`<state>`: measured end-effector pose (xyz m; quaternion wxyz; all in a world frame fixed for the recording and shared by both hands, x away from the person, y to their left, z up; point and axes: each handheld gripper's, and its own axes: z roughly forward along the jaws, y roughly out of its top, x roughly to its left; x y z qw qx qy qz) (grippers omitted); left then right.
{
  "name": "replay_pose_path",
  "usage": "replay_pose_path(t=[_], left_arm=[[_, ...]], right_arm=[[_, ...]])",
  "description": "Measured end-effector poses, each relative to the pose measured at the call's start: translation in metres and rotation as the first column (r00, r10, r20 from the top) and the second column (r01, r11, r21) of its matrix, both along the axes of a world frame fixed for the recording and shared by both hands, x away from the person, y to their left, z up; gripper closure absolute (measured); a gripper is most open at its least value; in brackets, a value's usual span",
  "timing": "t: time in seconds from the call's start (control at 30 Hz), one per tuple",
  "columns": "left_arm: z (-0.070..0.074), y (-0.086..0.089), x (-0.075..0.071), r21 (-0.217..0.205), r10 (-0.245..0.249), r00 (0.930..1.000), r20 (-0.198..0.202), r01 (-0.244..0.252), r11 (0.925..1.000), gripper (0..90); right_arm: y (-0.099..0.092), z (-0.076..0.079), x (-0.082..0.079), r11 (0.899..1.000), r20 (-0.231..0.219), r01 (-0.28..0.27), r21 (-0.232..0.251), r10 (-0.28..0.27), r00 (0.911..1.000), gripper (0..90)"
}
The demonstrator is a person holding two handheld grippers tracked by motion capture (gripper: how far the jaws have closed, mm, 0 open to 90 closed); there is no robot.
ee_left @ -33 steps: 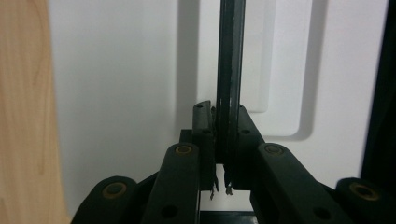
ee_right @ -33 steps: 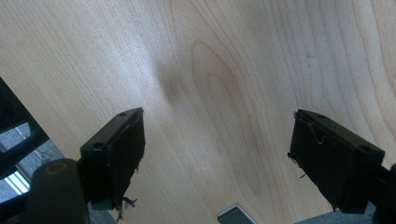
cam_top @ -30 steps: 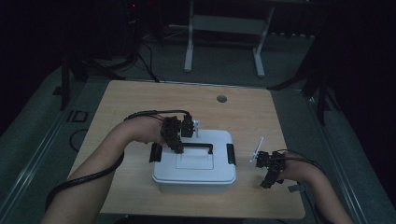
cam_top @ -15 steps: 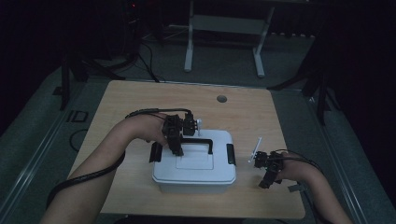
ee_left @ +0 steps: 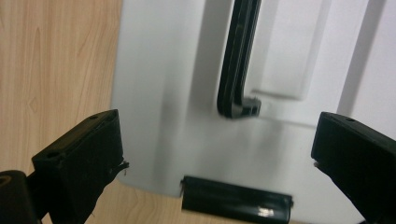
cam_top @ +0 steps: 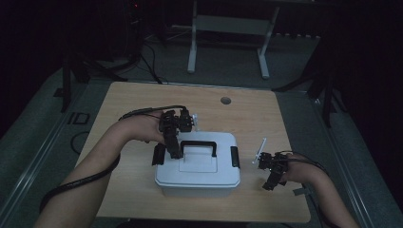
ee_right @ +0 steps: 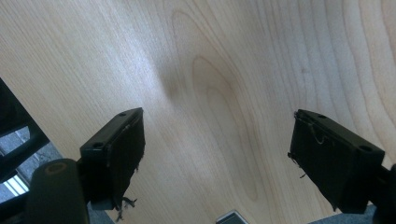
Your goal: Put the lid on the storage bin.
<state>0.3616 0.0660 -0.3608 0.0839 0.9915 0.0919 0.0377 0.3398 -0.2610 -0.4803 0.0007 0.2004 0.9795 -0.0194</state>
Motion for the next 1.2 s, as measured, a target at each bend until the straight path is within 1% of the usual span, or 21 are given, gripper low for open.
replay_pose_path(t=[0.03, 0.13, 0.23, 0.27, 0.4, 0.5, 0.57, 0.6, 0.63, 0.67, 0.73, 0.77, 0.8, 0.83, 0.87, 0.9, 1.0, 1.03, 1.07, 1.1, 1.2], left_arm=[[0.001, 0.006, -0.001, -0.015, 0.013, 0.9998, 0.015, -0.013, 0.9998, 1.9], [0.003, 0.017, -0.001, -0.043, 0.025, 0.9992, 0.032, -0.024, 0.9988, 1.8], [0.004, 0.023, -0.002, -0.06, 0.038, 0.999, 0.025, -0.036, 0.9975, 1.8], [0.005, 0.027, -0.002, -0.059, 0.044, 0.9986, 0.031, -0.042, 0.9974, 1.8], [0.005, 0.045, -0.006, -0.069, 0.07, 0.9975, 0.015, -0.068, 0.9952, 1.9], [0.005, 0.052, -0.008, -0.075, 0.087, 0.9961, 0.016, -0.085, 0.9935, 1.8], [0.003, 0.064, -0.01, -0.08, 0.104, 0.9945, 0.014, -0.102, 0.9915, 1.8], [0.003, 0.064, -0.01, -0.08, 0.104, 0.9945, 0.014, -0.102, 0.9915, 1.9], [0.0, 0.072, -0.012, -0.083, 0.117, 0.9931, 0.009, -0.115, 0.9898, 1.8], [0.0, 0.072, -0.012, -0.083, 0.117, 0.9931, 0.009, -0.115, 0.9898, 1.8], [-0.005, 0.082, -0.014, -0.076, 0.132, 0.9912, -0.001, -0.132, 0.9884, 1.8], [-0.008, 0.091, -0.016, -0.071, 0.146, 0.9893, -0.003, -0.145, 0.9868, 1.8], [-0.008, 0.091, -0.016, -0.071, 0.146, 0.9893, -0.003, -0.145, 0.9868, 1.8], [-0.011, 0.101, -0.017, -0.079, 0.162, 0.9868, -0.013, -0.162, 0.9836, 1.8], [-0.011, 0.101, -0.017, -0.079, 0.162, 0.9868, -0.013, -0.162, 0.9836, 1.8], [-0.016, 0.11, -0.019, -0.08, 0.178, 0.9839, -0.022, -0.179, 0.9806, 1.8], [-0.02, 0.118, -0.021, -0.074, 0.19, 0.9812, -0.032, -0.192, 0.9786, 1.8], [-0.024, 0.125, -0.022, -0.083, 0.203, 0.9783, -0.041, -0.206, 0.975, 1.8], [-0.024, 0.125, -0.022, -0.083, 0.203, 0.9783, -0.041, -0.206, 0.975, 1.8], [-0.028, 0.132, -0.024, -0.086, 0.219, 0.9749, -0.041, -0.222, 0.9713, 1.9], [-0.032, 0.14, -0.025, -0.091, 0.227, 0.973, -0.042, -0.23, 0.9689, 1.8]], right_arm=[[0.0, 0.0, 0.0, 1.0, 0.0, 0.002, 0.001, -0.002, 1.0, 17.6], [0.0, 0.0, 0.001, 1.0, 0.001, 0.006, 0.0, -0.006, 1.0, 17.6], [0.001, 0.001, 0.001, 1.0, 0.003, 0.006, 0.007, -0.006, 1.0, 17.5], [0.001, 0.001, 0.001, 1.0, 0.003, 0.006, 0.007, -0.006, 1.0, 17.5], [0.0, 0.0, 0.001, 1.0, 0.004, 0.014, 0.009, -0.014, 0.9999, 17.6], [0.0, -0.001, 0.002, 1.0, 0.012, 0.026, 0.008, -0.026, 0.9996, 17.6], [0.0, -0.001, 0.003, 0.999, 0.017, 0.033, 0.009, -0.033, 0.9993, 17.6], [0.0, -0.001, 0.003, 0.999, 0.017, 0.033, 0.009, -0.033, 0.9993, 17.6], [0.001, 0.0, 0.002, 1.0, 0.017, 0.027, 0.009, -0.027, 0.9995, 17.6], [0.001, 0.0, 0.002, 1.0, 0.017, 0.027, 0.009, -0.027, 0.9995, 17.6], [0.001, 0.0, 0.002, 1.0, 0.016, 0.027, 0.012, -0.027, 0.9995, 17.6], [0.001, 0.0, 0.002, 1.0, 0.015, 0.027, 0.011, -0.027, 0.9995, 17.5], [0.001, 0.0, 0.002, 1.0, 0.015, 0.027, 0.011, -0.027, 0.9995, 17.5], [0.002, 0.0, 0.002, 1.0, 0.015, 0.023, 0.009, -0.023, 0.9996, 17.6], [0.002, 0.0, 0.002, 1.0, 0.015, 0.023, 0.009, -0.023, 0.9996, 17.6], [0.002, -0.001, 0.002, 1.0, 0.013, 0.022, 0.013, -0.022, 0.9997, 17.6], [0.002, -0.002, 0.002, 1.0, 0.01, 0.022, 0.012, -0.022, 0.9997, 17.6], [0.002, -0.002, 0.002, 1.0, 0.009, 0.021, 0.008, -0.021, 0.9997, 17.6], [0.002, -0.002, 0.002, 1.0, 0.009, 0.021, 0.008, -0.021, 0.9997, 17.6], [0.002, -0.002, 0.002, 1.0, 0.009, 0.022, 0.014, -0.022, 0.9997, 17.6], [0.002, -0.002, 0.001, 1.0, 0.009, 0.017, 0.012, -0.017, 0.9998, 17.6]])
